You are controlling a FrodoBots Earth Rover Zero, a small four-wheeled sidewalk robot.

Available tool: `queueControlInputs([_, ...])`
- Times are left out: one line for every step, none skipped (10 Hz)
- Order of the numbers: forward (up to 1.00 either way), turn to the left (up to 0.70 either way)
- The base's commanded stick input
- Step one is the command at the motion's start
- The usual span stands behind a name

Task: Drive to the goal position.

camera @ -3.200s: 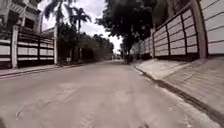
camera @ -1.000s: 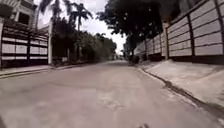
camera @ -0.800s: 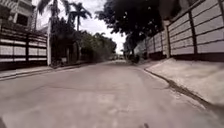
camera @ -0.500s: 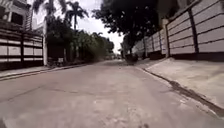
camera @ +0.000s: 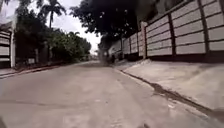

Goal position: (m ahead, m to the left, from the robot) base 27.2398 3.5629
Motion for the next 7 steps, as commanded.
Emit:
queueControlInputs([0.70,0.02])
queueControlInputs([0.70,0.03])
queueControlInputs([0.70,0.04])
queueControlInputs([0.70,0.19])
queueControlInputs([0.70,0.35])
queueControlInputs([0.70,0.35])
queueControlInputs([0.70,0.35])
